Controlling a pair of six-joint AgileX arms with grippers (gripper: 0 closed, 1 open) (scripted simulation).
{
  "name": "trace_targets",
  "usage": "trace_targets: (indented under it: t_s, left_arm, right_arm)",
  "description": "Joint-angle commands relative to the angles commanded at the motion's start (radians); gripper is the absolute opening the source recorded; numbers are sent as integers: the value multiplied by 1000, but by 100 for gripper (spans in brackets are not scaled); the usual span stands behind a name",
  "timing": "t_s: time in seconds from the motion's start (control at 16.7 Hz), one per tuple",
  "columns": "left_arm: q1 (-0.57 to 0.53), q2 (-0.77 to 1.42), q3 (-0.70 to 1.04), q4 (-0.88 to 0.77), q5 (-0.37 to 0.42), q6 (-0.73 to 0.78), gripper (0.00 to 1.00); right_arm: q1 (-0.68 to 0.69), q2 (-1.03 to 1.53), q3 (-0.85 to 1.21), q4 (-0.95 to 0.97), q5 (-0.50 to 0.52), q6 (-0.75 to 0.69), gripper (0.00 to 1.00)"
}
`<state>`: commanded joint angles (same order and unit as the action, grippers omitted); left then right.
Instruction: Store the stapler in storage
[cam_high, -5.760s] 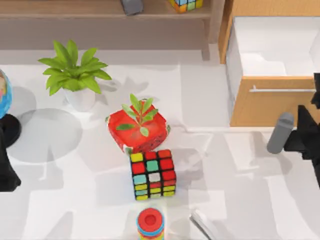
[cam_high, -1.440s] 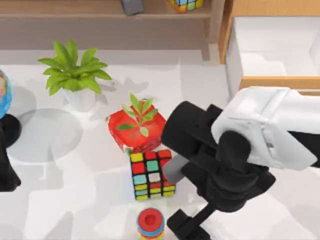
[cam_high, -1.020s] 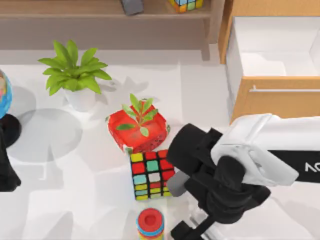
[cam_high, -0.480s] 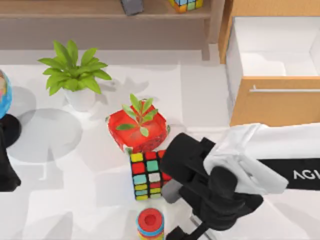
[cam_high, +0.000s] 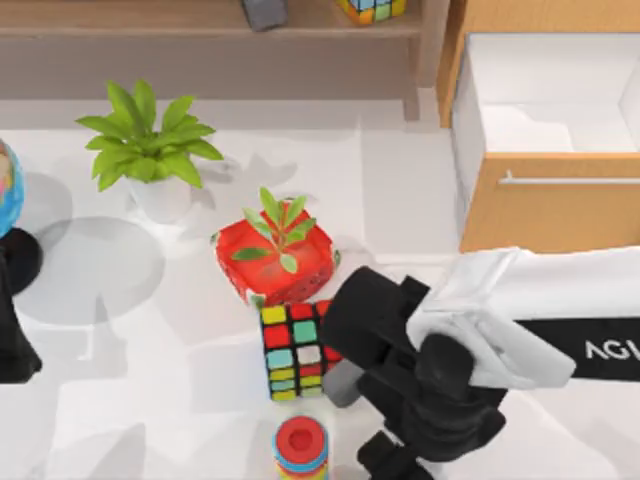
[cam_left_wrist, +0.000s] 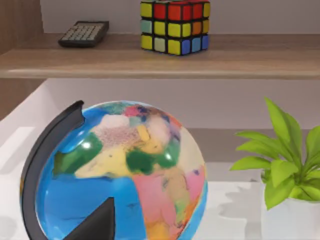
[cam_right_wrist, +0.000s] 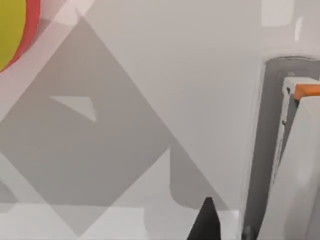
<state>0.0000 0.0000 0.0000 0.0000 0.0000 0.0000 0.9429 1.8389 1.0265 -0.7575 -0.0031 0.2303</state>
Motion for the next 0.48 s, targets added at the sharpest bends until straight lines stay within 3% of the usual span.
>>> trace_targets:
  t_s: [0.18, 0.48]
  left_arm:
    - [0, 0, 0, 0, 0, 0, 100]
    - [0, 0, 0, 0, 0, 0, 100]
  right_arm:
    - [0, 0, 0, 0, 0, 0, 2]
    - [0, 0, 0, 0, 0, 0, 0]
